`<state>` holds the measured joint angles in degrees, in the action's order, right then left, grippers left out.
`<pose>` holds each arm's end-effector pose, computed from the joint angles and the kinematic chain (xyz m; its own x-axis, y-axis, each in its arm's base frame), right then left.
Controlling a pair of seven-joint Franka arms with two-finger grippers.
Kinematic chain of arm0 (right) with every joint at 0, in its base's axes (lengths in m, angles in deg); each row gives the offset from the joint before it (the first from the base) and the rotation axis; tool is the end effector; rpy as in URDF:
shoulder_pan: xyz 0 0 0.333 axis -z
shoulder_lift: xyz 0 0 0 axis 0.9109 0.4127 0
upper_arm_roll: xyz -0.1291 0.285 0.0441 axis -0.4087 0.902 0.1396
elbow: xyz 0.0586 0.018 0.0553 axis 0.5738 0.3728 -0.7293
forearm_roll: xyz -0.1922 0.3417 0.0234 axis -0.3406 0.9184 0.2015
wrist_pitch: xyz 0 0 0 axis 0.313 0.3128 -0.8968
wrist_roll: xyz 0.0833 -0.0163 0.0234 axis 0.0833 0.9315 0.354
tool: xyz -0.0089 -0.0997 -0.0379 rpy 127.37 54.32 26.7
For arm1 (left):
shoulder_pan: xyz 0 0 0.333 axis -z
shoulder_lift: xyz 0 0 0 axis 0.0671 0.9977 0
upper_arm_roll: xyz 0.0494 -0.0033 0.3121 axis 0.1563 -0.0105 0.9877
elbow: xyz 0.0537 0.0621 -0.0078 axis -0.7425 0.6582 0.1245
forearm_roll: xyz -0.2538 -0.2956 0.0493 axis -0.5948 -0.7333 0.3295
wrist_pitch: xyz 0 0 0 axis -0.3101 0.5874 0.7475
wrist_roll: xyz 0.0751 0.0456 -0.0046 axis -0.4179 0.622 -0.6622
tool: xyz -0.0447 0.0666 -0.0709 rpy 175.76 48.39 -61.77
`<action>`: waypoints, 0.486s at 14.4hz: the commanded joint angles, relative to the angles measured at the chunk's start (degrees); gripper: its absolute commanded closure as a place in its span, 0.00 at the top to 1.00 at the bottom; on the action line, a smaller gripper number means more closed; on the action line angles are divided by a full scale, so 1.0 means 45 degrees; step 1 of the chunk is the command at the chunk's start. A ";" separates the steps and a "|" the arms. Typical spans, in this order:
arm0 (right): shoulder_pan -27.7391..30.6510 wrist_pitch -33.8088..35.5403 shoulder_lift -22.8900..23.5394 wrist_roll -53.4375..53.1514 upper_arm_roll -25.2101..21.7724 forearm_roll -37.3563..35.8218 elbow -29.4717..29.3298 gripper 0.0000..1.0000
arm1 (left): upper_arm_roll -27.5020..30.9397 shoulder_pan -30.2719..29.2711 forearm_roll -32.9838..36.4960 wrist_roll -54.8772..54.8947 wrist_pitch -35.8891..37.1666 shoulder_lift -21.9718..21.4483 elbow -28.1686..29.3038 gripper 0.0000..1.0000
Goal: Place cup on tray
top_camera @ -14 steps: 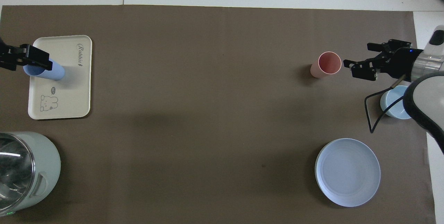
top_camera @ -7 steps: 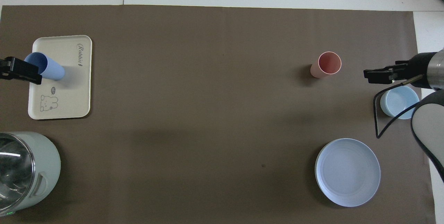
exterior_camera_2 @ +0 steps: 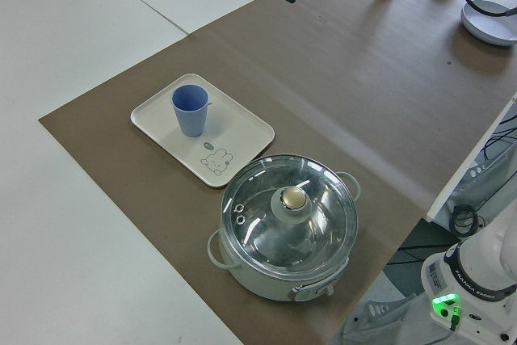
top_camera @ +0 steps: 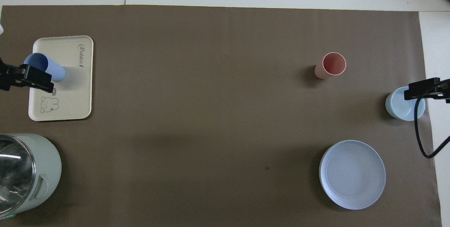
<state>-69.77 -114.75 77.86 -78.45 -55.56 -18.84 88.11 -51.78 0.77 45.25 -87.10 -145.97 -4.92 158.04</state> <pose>0.5282 -0.0409 0.6325 0.9951 -0.0983 -0.0120 -0.0983 -0.9952 0.0019 0.5596 -0.0360 0.6371 0.9903 -0.1098 -0.0850 -0.1107 -0.9938 -0.0055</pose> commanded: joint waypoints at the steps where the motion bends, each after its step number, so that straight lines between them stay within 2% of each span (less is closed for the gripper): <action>1: 0.0023 0.0589 0.0349 -0.0233 0.0030 -0.0219 -0.0536 1.00 | 0.0005 -0.0010 0.0284 -0.0175 -0.0514 -0.0869 0.1144 1.00; 5: -0.0016 0.0628 0.0348 -0.0213 0.0069 -0.0299 -0.0516 1.00 | 0.0005 -0.0089 0.0186 -0.0233 -0.1941 -0.1281 0.2142 1.00; 7: -0.0016 0.0804 0.0348 -0.0194 0.0088 -0.0279 -0.0535 1.00 | 0.0005 -0.0070 0.0186 -0.0213 -0.1905 -0.1281 0.2144 1.00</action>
<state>-69.82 -113.07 78.73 -78.52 -55.45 -18.98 87.32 -51.56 0.57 45.26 -87.52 -152.73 -8.39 164.63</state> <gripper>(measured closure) 0.000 0.000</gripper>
